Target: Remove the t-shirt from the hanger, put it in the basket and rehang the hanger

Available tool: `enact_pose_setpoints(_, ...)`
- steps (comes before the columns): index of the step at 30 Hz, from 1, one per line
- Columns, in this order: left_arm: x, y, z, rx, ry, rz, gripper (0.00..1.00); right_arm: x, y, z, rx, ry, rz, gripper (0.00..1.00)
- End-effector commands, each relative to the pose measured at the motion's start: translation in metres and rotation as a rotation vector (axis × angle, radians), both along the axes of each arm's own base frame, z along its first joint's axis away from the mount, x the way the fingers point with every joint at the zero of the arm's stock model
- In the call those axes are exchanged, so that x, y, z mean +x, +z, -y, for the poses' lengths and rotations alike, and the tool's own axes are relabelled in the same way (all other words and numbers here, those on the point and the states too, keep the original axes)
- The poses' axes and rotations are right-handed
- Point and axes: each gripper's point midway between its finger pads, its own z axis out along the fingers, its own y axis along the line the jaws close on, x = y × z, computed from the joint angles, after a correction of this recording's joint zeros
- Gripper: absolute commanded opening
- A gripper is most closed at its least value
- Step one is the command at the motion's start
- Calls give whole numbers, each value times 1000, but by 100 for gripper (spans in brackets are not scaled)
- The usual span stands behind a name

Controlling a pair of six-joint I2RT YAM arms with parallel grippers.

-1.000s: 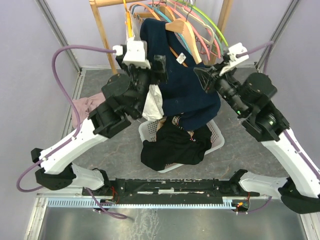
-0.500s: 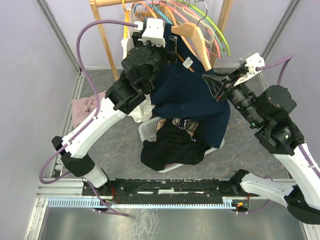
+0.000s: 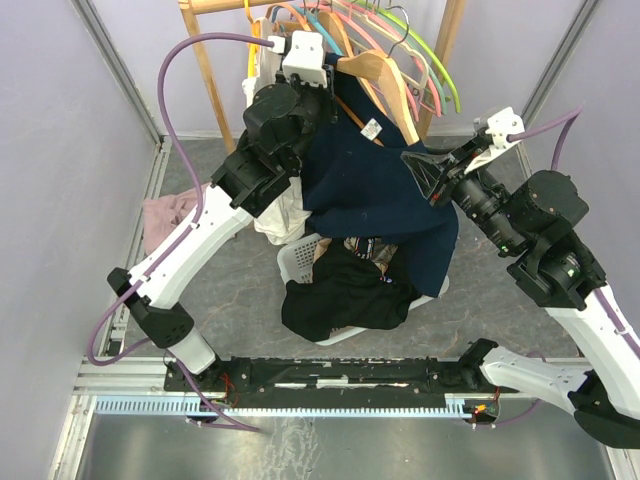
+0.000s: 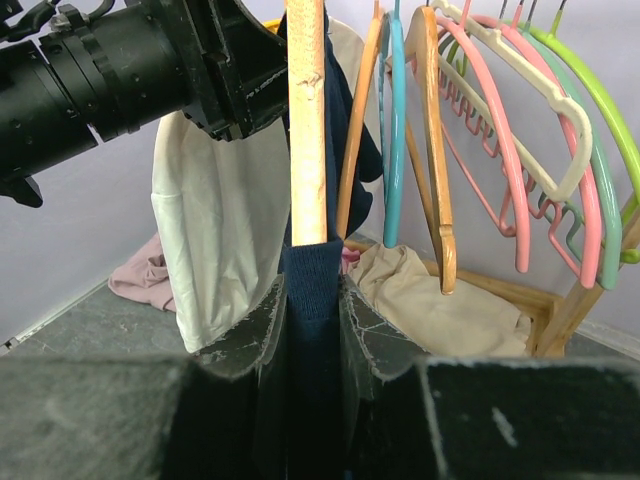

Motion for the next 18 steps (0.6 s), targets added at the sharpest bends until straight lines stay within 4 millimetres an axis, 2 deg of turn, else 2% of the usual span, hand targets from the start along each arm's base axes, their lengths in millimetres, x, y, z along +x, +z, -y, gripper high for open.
enact_pose_setpoints(1,-9,24,-1,-67,-50,59,26,-12,41,9,101,3,109,2)
enact_pose_setpoints(3,-12,27,2,-72,-80,71,11,-9,37,7,91,-1,101,2)
enact_pose_setpoints(5,-16,31,5,-72,-111,86,3,-5,32,4,79,-1,90,2)
enact_pose_setpoints(10,-33,57,4,-87,-176,152,3,4,17,-5,41,7,65,2)
enact_pose_setpoints(15,-58,89,13,-90,-316,216,3,14,1,-13,13,0,36,2)
enact_pose_setpoints(18,-74,99,19,-93,-402,248,3,20,-9,-18,-3,-3,19,2)
